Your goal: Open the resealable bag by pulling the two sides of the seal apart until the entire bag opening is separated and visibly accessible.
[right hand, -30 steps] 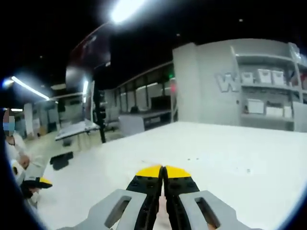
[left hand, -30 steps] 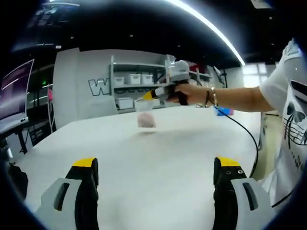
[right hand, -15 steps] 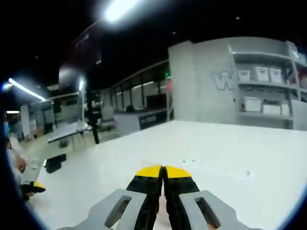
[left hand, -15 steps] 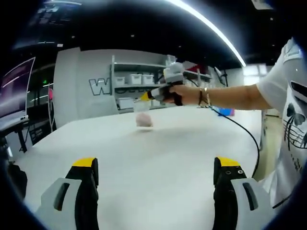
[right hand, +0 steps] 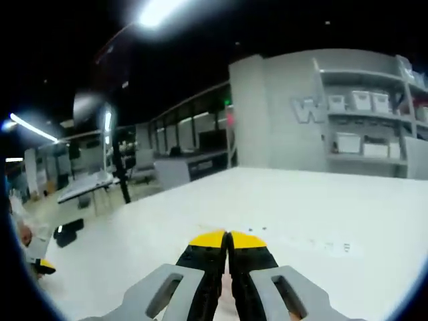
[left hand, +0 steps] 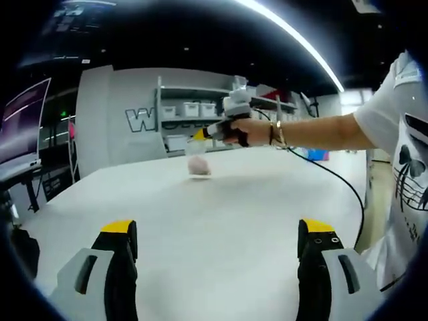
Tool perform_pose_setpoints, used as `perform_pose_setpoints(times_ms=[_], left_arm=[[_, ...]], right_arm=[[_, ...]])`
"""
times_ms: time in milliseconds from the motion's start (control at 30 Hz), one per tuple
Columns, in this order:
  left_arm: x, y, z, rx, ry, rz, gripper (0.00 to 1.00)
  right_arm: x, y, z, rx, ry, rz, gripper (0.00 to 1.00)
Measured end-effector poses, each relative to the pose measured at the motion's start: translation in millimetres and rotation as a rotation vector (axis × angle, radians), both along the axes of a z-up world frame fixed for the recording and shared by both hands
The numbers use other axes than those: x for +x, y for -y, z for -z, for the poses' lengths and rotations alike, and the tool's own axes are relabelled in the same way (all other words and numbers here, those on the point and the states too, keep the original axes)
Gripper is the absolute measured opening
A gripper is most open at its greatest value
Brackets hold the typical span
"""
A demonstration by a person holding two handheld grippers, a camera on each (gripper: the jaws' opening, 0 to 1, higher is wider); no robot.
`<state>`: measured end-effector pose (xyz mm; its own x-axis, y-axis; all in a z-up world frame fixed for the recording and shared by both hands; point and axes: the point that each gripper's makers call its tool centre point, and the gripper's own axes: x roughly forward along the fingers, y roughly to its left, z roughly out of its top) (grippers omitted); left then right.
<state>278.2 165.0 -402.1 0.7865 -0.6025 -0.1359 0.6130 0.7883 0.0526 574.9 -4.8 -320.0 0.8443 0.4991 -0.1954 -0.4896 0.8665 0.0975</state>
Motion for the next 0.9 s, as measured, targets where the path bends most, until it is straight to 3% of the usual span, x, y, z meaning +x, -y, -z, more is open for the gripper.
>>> perform_pose_setpoints(times_ms=[900], left_arm=[[8.1, 1.1, 5.0, 0.009, -0.017, -0.002, 0.99]], right_arm=[[50.8, -1.3, 8.6, -0.025, -0.029, 0.047, 0.00]])
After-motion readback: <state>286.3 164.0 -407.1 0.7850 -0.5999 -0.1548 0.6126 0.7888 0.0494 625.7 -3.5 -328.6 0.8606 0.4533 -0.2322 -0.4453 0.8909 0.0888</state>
